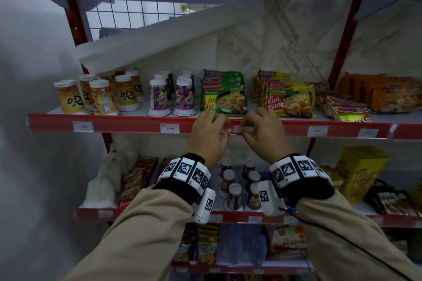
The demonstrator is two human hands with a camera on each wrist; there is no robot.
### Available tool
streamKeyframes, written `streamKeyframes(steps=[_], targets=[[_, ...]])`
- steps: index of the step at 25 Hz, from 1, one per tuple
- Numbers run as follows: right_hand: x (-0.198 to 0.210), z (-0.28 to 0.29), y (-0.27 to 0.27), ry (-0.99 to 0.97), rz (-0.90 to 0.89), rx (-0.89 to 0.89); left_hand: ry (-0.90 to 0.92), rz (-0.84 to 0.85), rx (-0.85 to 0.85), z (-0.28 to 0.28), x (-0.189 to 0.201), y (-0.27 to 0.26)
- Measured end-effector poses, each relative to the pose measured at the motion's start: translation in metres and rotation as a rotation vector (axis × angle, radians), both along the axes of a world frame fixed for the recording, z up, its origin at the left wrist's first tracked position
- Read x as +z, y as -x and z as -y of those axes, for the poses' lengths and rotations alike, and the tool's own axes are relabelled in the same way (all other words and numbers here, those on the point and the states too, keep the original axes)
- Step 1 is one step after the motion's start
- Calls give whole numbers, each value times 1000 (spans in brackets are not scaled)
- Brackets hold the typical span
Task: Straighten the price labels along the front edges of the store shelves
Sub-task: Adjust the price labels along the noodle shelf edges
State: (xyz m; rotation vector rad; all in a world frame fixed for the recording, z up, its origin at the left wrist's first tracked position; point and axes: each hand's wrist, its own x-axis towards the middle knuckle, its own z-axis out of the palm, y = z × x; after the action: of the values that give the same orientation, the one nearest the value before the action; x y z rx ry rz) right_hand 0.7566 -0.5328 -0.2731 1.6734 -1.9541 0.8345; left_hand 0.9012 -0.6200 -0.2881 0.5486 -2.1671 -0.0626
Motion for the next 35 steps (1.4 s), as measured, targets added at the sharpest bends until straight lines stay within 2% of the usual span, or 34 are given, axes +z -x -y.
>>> streamKeyframes(steps=[6, 11, 13, 17, 19, 23, 27, 29, 32, 35], targets=[[11, -4, 1, 249, 560, 275, -46, -49, 39, -3, 0, 7], [4, -4, -7, 267, 782, 420, -37, -80, 60, -3, -2, 10], [1, -3, -8, 265, 713, 386, -36, -80, 64, -2, -2, 11], [6, -5, -1, 201, 426, 252, -18, -58, 58, -1, 0, 9], [9, -5, 4, 200, 427, 233, 11, -4, 75, -1, 2, 6], [12, 3, 3, 367, 450, 205, 12, 84, 153, -1, 6, -1], [3, 15, -8, 267, 279, 200, -61, 47, 132, -2, 9, -7], [0, 18, -10, 266, 256, 212, -88, 21, 113, -1, 11, -9], [-1, 18, -8, 261, 249, 231, -48, 51, 112, -1, 12, -9], [-2, 16, -5, 186, 164, 199, -23, 72, 133, -1, 12, -9]])
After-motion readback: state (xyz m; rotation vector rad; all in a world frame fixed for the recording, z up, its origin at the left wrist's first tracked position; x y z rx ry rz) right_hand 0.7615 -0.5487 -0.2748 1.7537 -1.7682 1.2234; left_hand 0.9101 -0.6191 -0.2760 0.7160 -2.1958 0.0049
